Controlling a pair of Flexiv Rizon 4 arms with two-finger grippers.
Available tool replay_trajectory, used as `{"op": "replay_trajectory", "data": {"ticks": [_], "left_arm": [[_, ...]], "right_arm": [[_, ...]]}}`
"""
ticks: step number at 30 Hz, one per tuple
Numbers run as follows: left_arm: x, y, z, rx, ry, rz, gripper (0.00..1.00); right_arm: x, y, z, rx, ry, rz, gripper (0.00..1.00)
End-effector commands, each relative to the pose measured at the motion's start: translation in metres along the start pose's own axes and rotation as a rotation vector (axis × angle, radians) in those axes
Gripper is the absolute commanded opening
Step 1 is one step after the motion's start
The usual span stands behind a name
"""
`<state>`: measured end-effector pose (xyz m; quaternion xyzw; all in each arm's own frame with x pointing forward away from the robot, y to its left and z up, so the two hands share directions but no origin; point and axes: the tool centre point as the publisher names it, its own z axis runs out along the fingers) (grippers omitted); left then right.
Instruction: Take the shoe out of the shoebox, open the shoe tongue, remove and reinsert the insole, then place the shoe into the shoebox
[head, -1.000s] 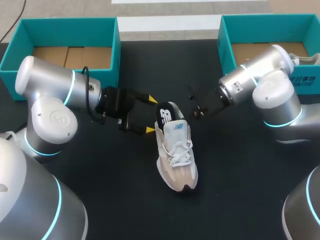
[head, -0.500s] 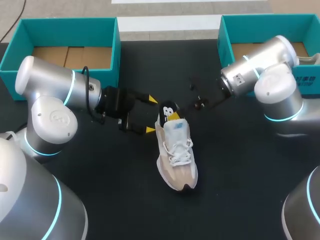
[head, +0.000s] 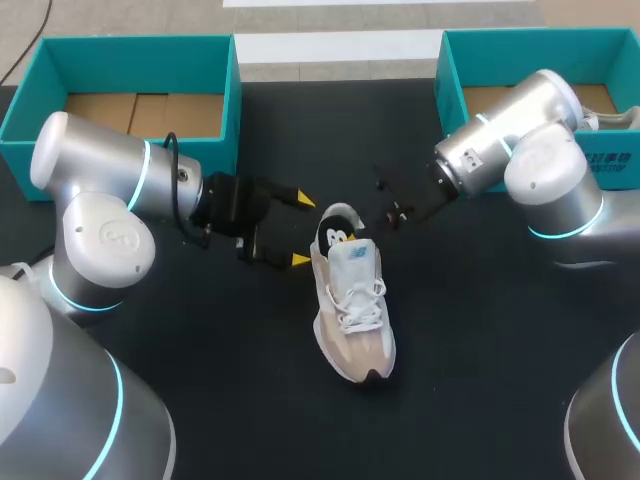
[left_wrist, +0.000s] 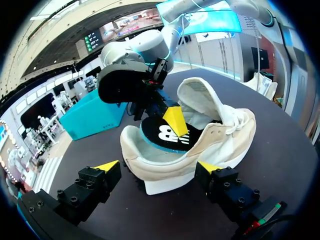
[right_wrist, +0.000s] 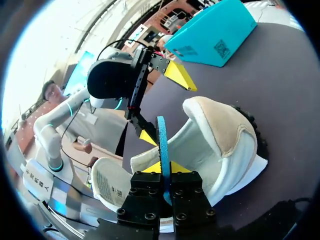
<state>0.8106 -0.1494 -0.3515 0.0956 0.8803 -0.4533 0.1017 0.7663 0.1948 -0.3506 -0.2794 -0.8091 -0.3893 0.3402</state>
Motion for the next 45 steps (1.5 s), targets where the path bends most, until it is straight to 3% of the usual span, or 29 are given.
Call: {"op": "replay_trajectory", "data": {"ticks": [1, 5, 7, 10, 27, 35, 39, 45], "left_arm": [[0.000, 0.000, 0.001, -0.003, 0.001, 0.000, 1.00], [0.000, 0.000, 0.001, -0.003, 0.001, 0.000, 1.00], [0.000, 0.000, 0.001, -0.003, 0.001, 0.000, 1.00], [0.000, 0.000, 0.001, -0.003, 0.001, 0.000, 1.00], [0.000, 0.000, 0.001, -0.003, 0.001, 0.000, 1.00], [0.000, 0.000, 0.001, -0.003, 0.001, 0.000, 1.00], [0.000, 0.000, 0.001, -0.003, 0.001, 0.000, 1.00], [0.000, 0.000, 0.001, -0.003, 0.001, 0.000, 1.00]], "right_arm": [[-0.005, -0.008, 0.009, -0.001, -0.005, 0.015, 0.00], [0.000, 0.001, 0.008, -0.019, -0.022, 0.003, 0.04], [-0.003, 0.000, 0.004, -0.020, -0.031, -0.006, 0.30], [0.001, 0.005, -0.001, -0.032, -0.048, -0.024, 0.38], [0.015, 0.034, -0.024, -0.072, -0.111, -0.116, 0.46], [0.010, 0.059, -0.061, -0.121, -0.215, -0.187, 0.53], [0.023, 0.055, -0.087, -0.138, -0.280, -0.179, 0.56], [0.039, 0.037, -0.103, -0.171, -0.343, -0.092, 0.56]]}}
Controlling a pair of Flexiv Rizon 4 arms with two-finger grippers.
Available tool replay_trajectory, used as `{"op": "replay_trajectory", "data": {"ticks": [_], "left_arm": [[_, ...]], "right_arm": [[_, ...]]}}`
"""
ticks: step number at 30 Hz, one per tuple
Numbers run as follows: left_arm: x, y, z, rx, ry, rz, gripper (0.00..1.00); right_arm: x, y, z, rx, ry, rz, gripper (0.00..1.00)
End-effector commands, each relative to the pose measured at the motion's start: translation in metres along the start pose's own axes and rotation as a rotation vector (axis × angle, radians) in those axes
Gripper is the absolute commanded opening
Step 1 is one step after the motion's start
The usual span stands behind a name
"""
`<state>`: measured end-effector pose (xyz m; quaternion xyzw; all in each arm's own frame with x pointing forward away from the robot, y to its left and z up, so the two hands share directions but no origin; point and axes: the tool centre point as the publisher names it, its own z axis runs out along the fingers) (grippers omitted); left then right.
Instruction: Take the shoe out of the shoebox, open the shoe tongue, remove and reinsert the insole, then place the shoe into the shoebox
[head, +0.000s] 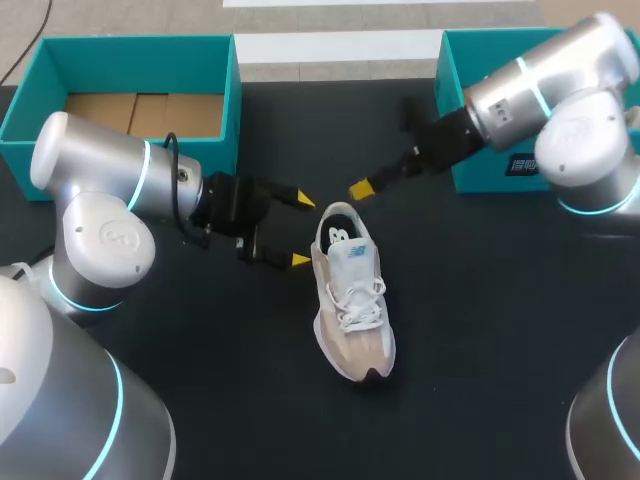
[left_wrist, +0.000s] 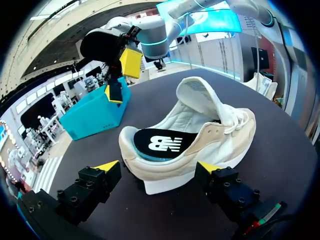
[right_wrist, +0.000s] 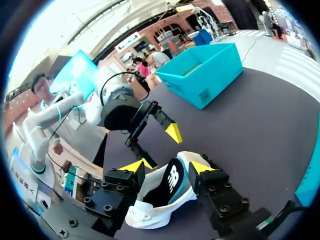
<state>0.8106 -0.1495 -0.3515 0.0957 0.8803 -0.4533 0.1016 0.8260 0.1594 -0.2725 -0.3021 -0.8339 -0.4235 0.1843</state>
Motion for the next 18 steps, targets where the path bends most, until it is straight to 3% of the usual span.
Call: {"op": "replay_trajectory", "data": {"ticks": [1, 5, 7, 8, 9, 13, 15, 18], "left_arm": [[0.000, 0.000, 0.001, -0.003, 0.001, 0.000, 1.00], [0.000, 0.000, 0.001, -0.003, 0.001, 0.000, 1.00], [0.000, 0.000, 0.001, -0.003, 0.001, 0.000, 1.00], [-0.002, -0.002, -0.005, -0.003, 0.014, 0.003, 1.00], [-0.004, -0.004, -0.010, 0.005, 0.028, -0.005, 1.00], [-0.012, -0.010, -0.029, 0.018, 0.046, 0.003, 1.00], [-0.018, -0.015, -0.041, 0.017, 0.071, 0.023, 1.00], [-0.022, -0.019, -0.055, -0.024, 0.118, 0.070, 1.00]], "right_arm": [[0.021, -0.017, -0.027, -0.027, -0.089, 0.048, 0.54], [0.028, -0.018, -0.030, -0.009, -0.130, 0.090, 0.45], [0.030, -0.018, -0.028, -0.002, -0.151, 0.120, 0.35], [0.030, -0.018, -0.027, 0.009, -0.169, 0.132, 0.14], [0.030, -0.018, -0.024, 0.010, -0.188, 0.147, 0.00], [0.026, -0.019, -0.015, 0.028, -0.275, 0.206, 0.00], [0.024, -0.017, -0.010, -0.013, -0.359, 0.254, 0.00], [0.024, -0.017, -0.010, -0.013, -0.359, 0.254, 0.00]]}}
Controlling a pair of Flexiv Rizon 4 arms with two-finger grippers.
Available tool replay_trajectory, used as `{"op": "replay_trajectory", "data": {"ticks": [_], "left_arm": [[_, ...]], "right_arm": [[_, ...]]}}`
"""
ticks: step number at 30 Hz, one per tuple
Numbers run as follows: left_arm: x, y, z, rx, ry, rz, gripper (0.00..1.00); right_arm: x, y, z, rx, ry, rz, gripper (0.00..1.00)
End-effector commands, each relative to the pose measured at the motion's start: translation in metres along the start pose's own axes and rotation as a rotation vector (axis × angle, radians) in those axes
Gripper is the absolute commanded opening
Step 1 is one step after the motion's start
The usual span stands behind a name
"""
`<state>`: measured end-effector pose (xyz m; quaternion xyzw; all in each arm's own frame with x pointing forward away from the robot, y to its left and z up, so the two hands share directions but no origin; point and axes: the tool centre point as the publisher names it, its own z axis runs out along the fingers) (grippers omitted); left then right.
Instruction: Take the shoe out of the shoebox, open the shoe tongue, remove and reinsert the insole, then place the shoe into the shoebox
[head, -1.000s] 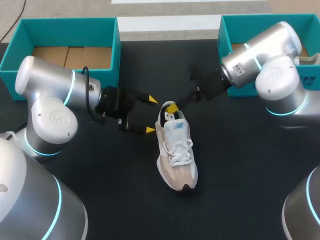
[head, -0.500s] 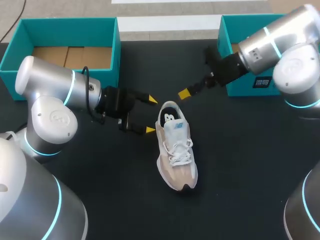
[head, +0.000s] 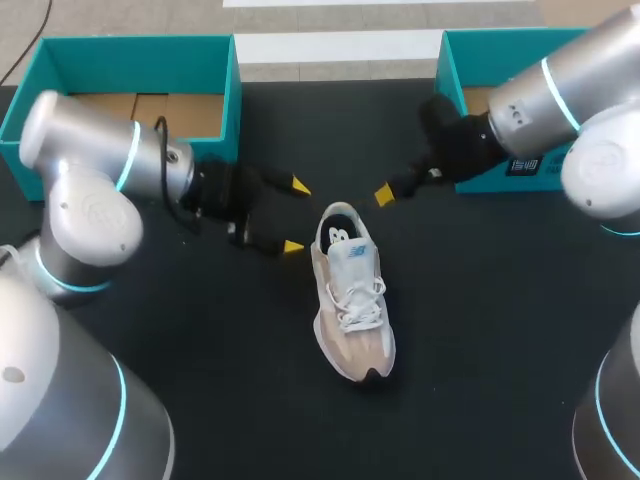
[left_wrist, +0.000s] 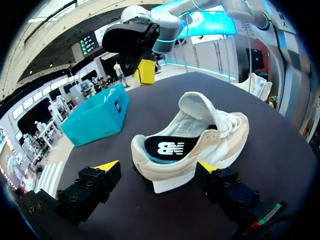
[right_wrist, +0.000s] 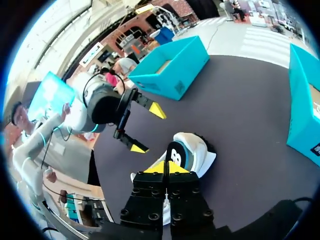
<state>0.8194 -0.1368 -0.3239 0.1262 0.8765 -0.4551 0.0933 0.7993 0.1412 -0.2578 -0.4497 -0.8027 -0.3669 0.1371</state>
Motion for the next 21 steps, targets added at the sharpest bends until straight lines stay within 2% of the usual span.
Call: {"op": "replay_trajectory", "data": {"ticks": [1, 7, 15, 16, 18, 21], "left_arm": [[-0.009, -0.008, -0.035, -0.040, 0.084, 0.031, 1.00], [-0.020, -0.013, -0.065, -0.064, 0.111, 0.075, 1.00], [-0.029, -0.004, -0.095, -0.098, 0.104, 0.090, 1.00], [-0.031, -0.003, -0.098, -0.106, 0.098, 0.090, 1.00], [-0.033, -0.002, -0.104, -0.128, 0.098, 0.088, 1.00], [-0.037, 0.003, -0.112, -0.144, 0.101, 0.083, 1.00]], "right_arm": [[0.005, -0.001, 0.011, -0.014, -0.131, 0.007, 0.00], [0.005, -0.001, 0.011, -0.014, -0.131, 0.007, 0.00], [0.005, -0.001, 0.011, -0.014, -0.131, 0.007, 0.00], [0.002, -0.002, 0.016, -0.021, -0.147, 0.014, 0.00], [-0.001, 0.001, 0.023, -0.087, -0.194, 0.005, 0.00], [-0.005, 0.003, 0.031, -0.061, -0.291, -0.002, 0.00]]}}
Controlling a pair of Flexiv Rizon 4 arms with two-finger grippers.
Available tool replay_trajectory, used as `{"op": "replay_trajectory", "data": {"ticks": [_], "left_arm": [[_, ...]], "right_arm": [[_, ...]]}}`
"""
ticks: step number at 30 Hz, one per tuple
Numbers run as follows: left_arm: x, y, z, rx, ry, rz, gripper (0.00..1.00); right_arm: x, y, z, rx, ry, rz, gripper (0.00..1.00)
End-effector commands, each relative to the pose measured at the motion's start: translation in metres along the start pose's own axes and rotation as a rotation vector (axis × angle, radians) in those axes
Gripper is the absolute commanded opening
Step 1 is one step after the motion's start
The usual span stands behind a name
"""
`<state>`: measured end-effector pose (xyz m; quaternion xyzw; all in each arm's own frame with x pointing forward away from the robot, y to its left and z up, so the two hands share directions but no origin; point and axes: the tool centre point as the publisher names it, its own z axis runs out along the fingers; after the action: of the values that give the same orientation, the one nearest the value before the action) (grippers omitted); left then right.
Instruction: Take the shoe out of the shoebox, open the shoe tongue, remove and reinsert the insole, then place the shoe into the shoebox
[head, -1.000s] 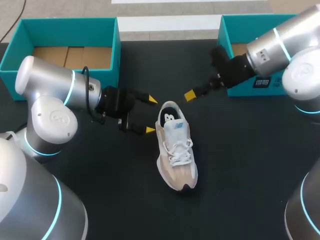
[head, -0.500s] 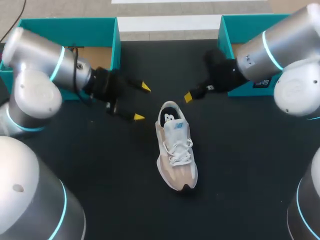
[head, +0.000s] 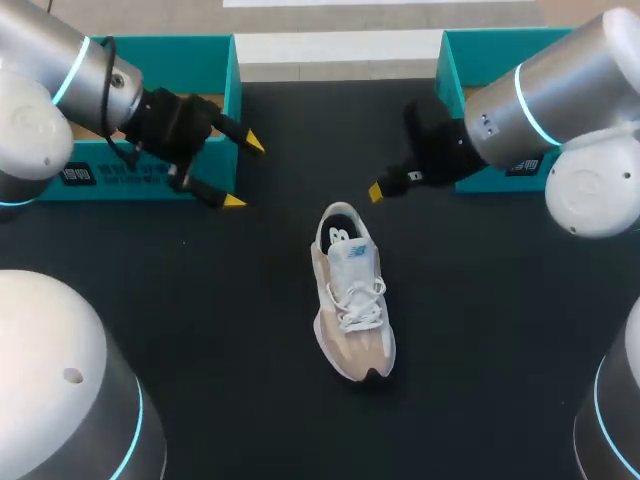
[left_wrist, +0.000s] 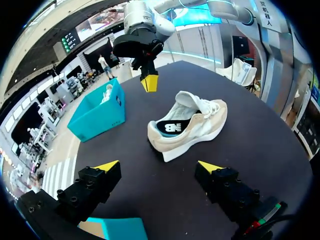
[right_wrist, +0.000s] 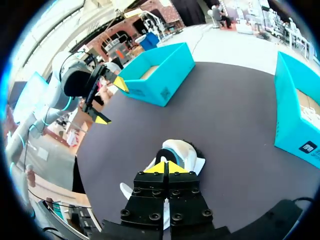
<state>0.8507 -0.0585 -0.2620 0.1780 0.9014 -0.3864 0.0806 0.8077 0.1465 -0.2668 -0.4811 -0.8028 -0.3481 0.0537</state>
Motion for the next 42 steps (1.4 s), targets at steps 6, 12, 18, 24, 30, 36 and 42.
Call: {"op": "replay_trajectory", "data": {"ticks": [6, 12, 18, 24, 30, 36, 42], "left_arm": [[-0.001, 0.001, -0.018, -0.016, 0.010, -0.012, 1.00], [-0.001, 0.001, -0.018, -0.016, 0.010, -0.012, 1.00], [-0.001, 0.001, -0.018, -0.016, 0.010, -0.012, 1.00], [-0.001, 0.001, -0.018, -0.016, 0.010, -0.012, 1.00], [-0.001, 0.001, -0.018, -0.016, 0.010, -0.012, 1.00], [-0.001, 0.001, -0.018, -0.016, 0.010, -0.012, 1.00], [-0.001, 0.001, -0.018, -0.016, 0.010, -0.012, 1.00]], "right_arm": [[0.005, -0.005, 0.036, 0.054, -0.215, 0.007, 0.00], [0.012, -0.011, 0.056, 0.138, -0.308, 0.061, 0.00], [0.020, -0.010, 0.066, 0.150, -0.350, 0.098, 0.00], [0.026, -0.020, 0.069, 0.217, -0.498, 0.115, 0.00], [0.027, -0.022, 0.065, 0.202, -0.540, 0.100, 0.00], [0.027, -0.022, 0.065, 0.202, -0.540, 0.100, 0.00], [0.018, -0.028, 0.083, 0.231, -0.559, 0.153, 0.00]]}}
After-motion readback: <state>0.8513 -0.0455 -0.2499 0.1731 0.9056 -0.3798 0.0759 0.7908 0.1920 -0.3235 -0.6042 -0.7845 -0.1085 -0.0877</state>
